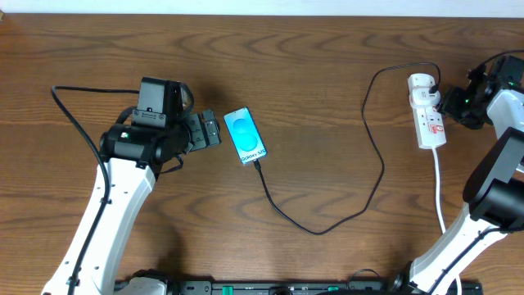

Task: Plug charger to phone and switch on socket

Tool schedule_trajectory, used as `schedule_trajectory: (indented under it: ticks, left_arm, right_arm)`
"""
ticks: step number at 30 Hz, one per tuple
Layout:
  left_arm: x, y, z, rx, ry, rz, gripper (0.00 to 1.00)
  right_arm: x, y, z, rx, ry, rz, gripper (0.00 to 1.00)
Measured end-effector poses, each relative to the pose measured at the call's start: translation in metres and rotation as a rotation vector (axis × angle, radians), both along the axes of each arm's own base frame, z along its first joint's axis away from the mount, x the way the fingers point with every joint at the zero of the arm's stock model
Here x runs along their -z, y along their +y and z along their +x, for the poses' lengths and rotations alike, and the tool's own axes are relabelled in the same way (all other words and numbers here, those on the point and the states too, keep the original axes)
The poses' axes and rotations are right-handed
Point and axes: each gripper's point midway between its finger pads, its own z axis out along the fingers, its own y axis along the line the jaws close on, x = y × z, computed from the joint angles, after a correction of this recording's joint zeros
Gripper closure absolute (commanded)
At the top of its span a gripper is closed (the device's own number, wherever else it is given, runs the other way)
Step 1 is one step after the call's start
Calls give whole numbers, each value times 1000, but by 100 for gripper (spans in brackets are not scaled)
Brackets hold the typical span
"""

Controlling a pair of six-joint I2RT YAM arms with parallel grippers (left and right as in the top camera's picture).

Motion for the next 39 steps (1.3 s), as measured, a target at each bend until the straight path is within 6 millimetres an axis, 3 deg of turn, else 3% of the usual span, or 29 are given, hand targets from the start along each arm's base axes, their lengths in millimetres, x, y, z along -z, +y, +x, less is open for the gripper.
schedule_trajectory:
  ticks: [10,13,15,26,39]
  left_arm:
    - [0,0,0,0,0,0,1]
    - [0,0,0,0,1,0,1]
    - [0,0,0,0,0,0,1]
    - [0,0,0,0,0,0,1]
    - [0,0,0,0,0,0,1]
  right_arm:
    - [0,4,-6,8,24,19,42]
    - [3,32,-13,-40,47,112,42]
    - [2,37,-12,-61,54,87,42]
    - [1,34,-11,-66,50,68,48]
    - [-9,26,-13,-29,29,82,46]
